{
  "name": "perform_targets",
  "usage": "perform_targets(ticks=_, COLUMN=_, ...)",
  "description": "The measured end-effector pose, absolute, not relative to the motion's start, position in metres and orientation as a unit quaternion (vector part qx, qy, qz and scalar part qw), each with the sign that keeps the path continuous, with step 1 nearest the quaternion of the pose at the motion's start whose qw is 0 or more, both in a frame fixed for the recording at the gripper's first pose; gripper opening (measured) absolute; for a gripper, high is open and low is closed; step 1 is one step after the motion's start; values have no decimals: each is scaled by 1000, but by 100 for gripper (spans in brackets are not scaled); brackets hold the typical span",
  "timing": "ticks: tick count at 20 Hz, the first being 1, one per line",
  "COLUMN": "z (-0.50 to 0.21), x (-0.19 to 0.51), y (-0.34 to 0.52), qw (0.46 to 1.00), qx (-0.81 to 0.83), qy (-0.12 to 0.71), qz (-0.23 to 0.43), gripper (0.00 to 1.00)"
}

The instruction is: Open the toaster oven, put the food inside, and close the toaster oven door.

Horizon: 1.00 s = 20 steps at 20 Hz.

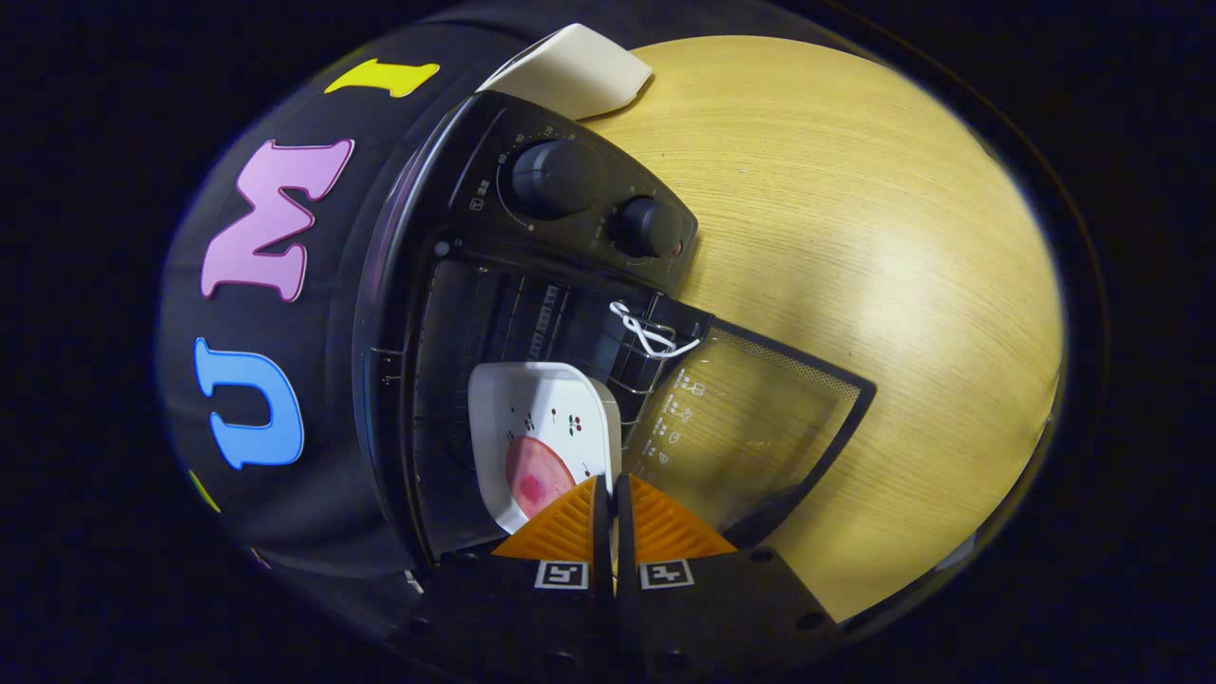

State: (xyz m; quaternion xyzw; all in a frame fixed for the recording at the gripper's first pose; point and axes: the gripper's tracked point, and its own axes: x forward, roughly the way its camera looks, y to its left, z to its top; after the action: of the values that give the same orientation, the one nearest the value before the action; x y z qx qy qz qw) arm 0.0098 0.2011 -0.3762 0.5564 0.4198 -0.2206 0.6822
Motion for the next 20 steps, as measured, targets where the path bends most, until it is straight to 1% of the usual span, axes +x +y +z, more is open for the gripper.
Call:
perform_targets(ticks=3, z=-378, x=26, y=214, qw=651, qx=596, qy=397, qz=-251, gripper=5)
perform_targets(ticks=6, z=-378, x=35, y=215, qw=643, qx=607, qy=375, qz=-279, gripper=6)
perform_targets(ticks=9, z=-389, x=37, y=216, qw=622, qx=614, qy=376, qz=-307, gripper=5)
perform_targets(ticks=11, z=-391, x=42, y=218, qw=611, qx=629, qy=371, qz=-307, gripper=6)
perform_targets(ticks=13, z=-391, x=44, y=217, qw=610, qx=631, qy=365, qz=-310, gripper=6)
perform_targets(ticks=15, z=-390, x=45, y=222, qw=609, qx=635, qy=364, qz=-305, gripper=8)
perform_targets(ticks=17, z=-387, x=46, y=230, qw=601, qx=647, qy=365, qz=-293, gripper=8)
perform_targets(ticks=20, z=-378, x=47, y=236, qw=590, qx=669, qy=361, qz=-272, gripper=13)
